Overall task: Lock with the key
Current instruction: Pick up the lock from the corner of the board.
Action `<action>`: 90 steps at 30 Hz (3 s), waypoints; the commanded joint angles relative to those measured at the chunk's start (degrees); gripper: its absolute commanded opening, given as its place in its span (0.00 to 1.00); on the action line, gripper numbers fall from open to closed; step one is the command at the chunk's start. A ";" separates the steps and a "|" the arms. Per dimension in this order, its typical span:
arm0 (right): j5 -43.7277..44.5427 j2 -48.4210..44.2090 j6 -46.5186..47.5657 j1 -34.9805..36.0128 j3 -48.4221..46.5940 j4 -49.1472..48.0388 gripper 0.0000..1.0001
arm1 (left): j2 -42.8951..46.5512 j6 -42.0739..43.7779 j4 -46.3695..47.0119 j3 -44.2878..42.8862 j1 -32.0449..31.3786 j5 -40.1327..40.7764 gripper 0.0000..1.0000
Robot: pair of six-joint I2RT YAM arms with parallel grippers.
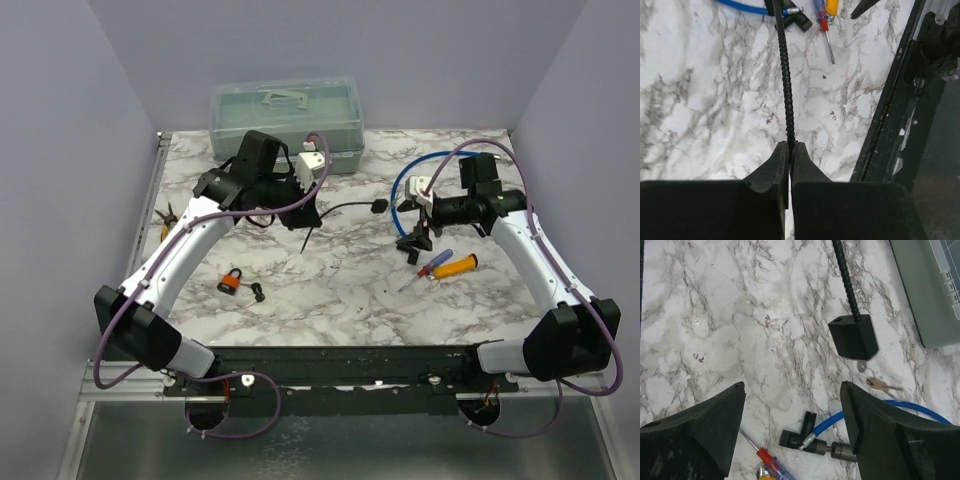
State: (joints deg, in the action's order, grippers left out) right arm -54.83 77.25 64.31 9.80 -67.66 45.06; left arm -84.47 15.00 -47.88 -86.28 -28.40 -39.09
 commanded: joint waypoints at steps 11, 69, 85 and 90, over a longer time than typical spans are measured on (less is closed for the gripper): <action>-10.33 2.77 -9.42 0.48 -1.95 -4.91 0.70 | 10.50 20.94 4.57 0.45 -0.05 -5.37 0.00; -18.12 4.37 -19.14 5.84 0.98 -12.65 0.42 | 11.49 9.17 14.62 2.53 -0.04 -6.81 0.00; -16.29 5.38 -23.59 5.84 -0.77 -14.38 0.00 | 13.35 2.69 16.77 6.25 2.14 -2.22 0.00; -12.73 5.31 -24.10 5.84 -1.76 -13.91 0.00 | 14.15 6.54 12.24 7.73 3.66 1.52 0.22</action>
State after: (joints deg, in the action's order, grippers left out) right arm -70.78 82.02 41.34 15.31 -67.35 31.22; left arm -72.55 19.31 -33.58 -79.55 -26.17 -41.10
